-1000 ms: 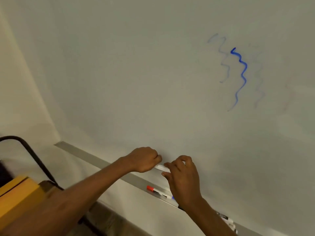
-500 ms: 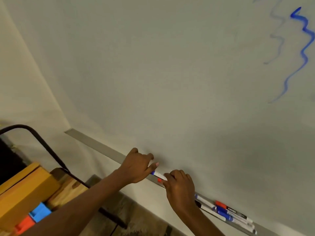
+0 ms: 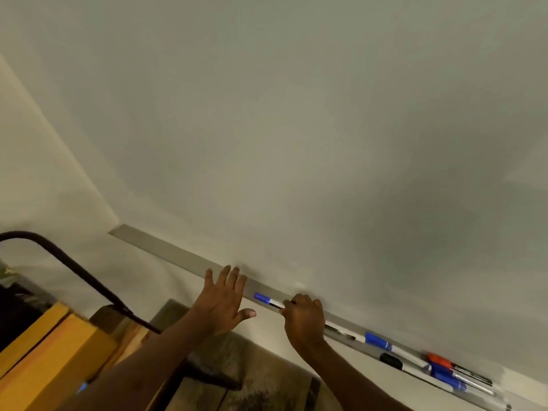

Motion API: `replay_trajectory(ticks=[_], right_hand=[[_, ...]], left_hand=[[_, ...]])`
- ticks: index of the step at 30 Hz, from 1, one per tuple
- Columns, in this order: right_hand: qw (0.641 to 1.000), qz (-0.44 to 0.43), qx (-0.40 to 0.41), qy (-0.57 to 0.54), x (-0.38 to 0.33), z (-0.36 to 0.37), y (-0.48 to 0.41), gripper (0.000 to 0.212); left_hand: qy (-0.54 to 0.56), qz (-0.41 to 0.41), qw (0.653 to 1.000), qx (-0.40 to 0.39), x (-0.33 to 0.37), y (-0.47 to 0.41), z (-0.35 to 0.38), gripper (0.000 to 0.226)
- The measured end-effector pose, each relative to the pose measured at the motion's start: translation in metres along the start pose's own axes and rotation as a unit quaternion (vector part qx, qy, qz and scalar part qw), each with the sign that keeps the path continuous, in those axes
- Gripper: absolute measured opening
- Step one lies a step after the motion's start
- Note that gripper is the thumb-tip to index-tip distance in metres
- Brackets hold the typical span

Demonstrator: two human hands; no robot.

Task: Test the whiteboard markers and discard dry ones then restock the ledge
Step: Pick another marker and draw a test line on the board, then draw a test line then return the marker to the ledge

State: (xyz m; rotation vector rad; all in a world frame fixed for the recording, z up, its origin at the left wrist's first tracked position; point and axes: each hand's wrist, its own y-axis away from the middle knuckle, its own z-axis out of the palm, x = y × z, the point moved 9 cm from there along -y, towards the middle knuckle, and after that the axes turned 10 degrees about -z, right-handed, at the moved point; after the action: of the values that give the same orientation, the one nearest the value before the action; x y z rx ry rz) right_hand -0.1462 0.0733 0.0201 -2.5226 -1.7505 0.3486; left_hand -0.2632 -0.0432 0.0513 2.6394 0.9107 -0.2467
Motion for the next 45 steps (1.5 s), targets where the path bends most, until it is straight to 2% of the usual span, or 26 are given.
replay_trajectory(ticks=[2,6,10,14,17,19,25,31,34,38,41,44,45], right_hand=[[1.000,0.014,-0.023,0.004,-0.001,0.017,-0.004,0.020],[0.999,0.029,-0.039,-0.002,-0.001,0.037,-0.008,0.018],[0.998,0.020,-0.052,-0.002,-0.004,0.047,-0.010,0.014],[0.997,-0.001,-0.081,0.018,-0.006,0.050,-0.008,0.020],[0.997,-0.013,-0.073,0.012,-0.002,0.045,0.000,0.029],[0.998,-0.005,-0.067,0.011,0.007,0.038,0.012,0.027],[0.998,0.056,-0.032,0.020,0.068,0.020,0.060,0.039],[0.984,0.096,-0.133,0.065,0.102,0.012,0.080,0.033],[0.975,0.047,-0.183,0.117,0.097,0.003,0.080,0.022],[0.983,0.026,-0.136,0.120,0.085,-0.023,0.084,0.031],[0.995,-0.002,-0.040,0.087,0.075,-0.059,0.090,0.029],[0.996,-0.008,0.046,0.079,0.078,-0.100,0.104,0.021],[0.994,-0.015,0.076,0.077,0.081,-0.110,0.108,0.025]], left_hand=[[-0.010,0.011,1.000,-0.018,-0.004,-0.005,0.020,0.124],[-0.008,0.022,0.999,-0.049,-0.007,-0.016,0.048,0.111],[-0.010,0.035,0.999,-0.035,-0.005,-0.026,0.057,0.114],[-0.002,0.047,0.999,-0.009,0.009,-0.029,0.052,0.124],[0.012,0.056,0.998,0.015,0.020,-0.026,0.043,0.105],[0.023,0.083,0.996,0.009,0.034,-0.024,0.042,0.092],[0.053,0.087,0.995,-0.012,0.071,-0.017,0.043,0.080],[0.059,0.093,0.994,0.016,0.121,0.000,0.042,0.067],[0.068,0.106,0.991,0.053,0.146,0.005,0.025,0.058],[0.101,0.120,0.985,0.072,0.173,0.009,-0.009,0.070],[0.096,0.166,0.966,0.171,0.196,0.020,-0.046,0.046],[0.099,0.189,0.946,0.244,0.217,0.027,-0.074,0.046],[0.101,0.196,0.934,0.281,0.223,0.032,-0.085,0.043]])
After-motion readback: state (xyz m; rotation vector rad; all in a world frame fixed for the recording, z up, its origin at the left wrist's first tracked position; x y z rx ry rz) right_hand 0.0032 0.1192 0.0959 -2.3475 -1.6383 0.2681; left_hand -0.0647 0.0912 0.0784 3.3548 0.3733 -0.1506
